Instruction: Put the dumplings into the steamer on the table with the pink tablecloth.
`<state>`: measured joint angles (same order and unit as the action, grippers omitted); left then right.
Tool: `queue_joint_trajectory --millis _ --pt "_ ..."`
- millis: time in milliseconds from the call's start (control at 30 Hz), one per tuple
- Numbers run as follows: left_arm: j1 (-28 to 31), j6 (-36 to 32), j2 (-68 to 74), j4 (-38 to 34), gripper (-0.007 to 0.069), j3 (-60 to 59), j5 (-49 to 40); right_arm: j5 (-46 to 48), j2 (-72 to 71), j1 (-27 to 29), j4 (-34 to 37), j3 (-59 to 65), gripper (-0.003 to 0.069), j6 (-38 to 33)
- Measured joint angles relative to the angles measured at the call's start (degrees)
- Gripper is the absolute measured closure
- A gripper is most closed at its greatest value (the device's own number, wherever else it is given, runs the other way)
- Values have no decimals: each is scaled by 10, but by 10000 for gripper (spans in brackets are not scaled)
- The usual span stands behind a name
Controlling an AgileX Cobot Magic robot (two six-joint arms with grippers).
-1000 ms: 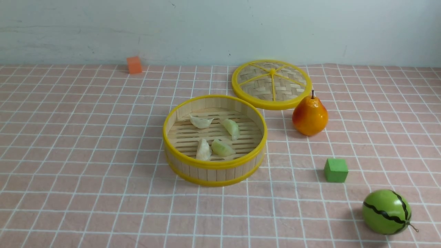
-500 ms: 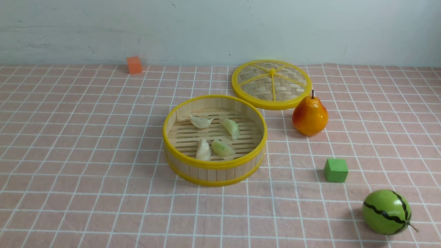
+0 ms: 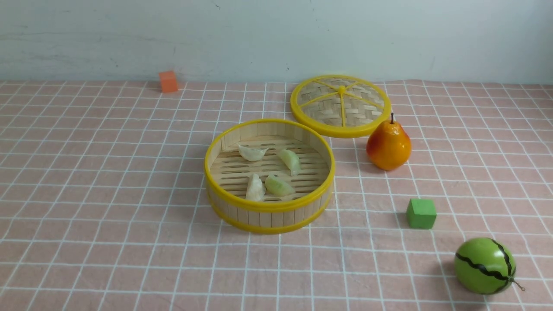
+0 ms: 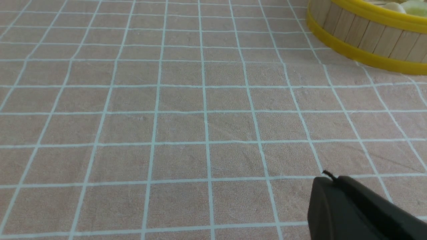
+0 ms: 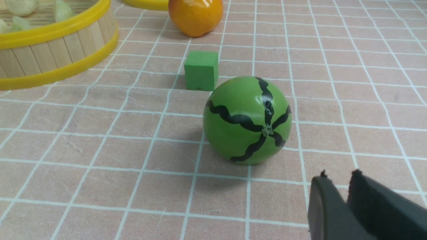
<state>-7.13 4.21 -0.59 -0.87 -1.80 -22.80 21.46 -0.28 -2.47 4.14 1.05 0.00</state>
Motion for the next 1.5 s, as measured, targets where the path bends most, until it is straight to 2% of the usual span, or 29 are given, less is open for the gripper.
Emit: queue_joint_trajectory --millis 1500 --pt "0 0 0 0 606 0 0 0 0 0 0 0 485 0"
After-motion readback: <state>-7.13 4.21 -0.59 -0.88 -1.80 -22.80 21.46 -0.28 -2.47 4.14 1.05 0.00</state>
